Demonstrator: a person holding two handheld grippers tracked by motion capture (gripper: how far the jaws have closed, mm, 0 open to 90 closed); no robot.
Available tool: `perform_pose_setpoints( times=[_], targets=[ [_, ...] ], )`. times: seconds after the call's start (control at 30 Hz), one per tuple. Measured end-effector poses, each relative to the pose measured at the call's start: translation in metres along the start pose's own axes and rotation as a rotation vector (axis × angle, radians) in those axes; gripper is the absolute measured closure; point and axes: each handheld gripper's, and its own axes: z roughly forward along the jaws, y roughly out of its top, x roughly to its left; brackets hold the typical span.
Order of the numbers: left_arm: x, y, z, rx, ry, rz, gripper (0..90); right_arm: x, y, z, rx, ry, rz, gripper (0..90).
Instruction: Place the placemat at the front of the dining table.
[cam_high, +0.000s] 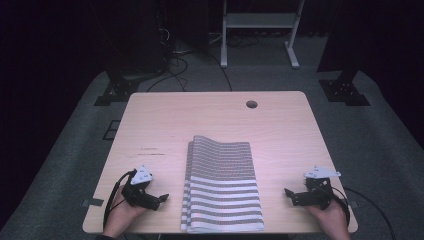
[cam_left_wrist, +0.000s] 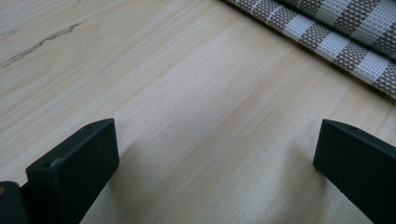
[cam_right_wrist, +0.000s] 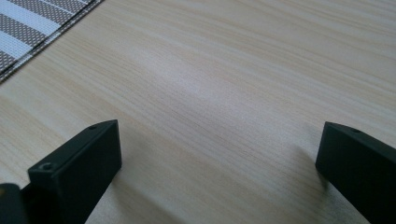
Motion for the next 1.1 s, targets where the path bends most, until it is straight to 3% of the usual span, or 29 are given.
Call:
perform_pose_setpoints(
  times=[0.23, 0.47, 0.57, 1.1],
  targets=[
    [0.003, 0.001, 0.001, -0.01, -0.006, -0.026, 0.0, 0.0, 0.0, 0.0, 0.0, 0.0, 0.0, 0.0],
    [0.003, 0.002, -0.001, -0.023, -0.038, -0.031, 0.0, 0.001, -0.001, -0.001, 0.0, 0.004, -0.004, 0.0],
    [0.005, 0.003, -0.002, -0.043, -0.048, -0.052, 0.0, 0.001, -0.001, -0.001, 0.0, 0.004, -0.004, 0.0],
    [0.007, 0.019, -0.009, -0.076, -0.063, -0.078, 0.0, 0.001, -0.001, -0.001, 0.0, 0.004, -0.004, 0.0]
  ],
)
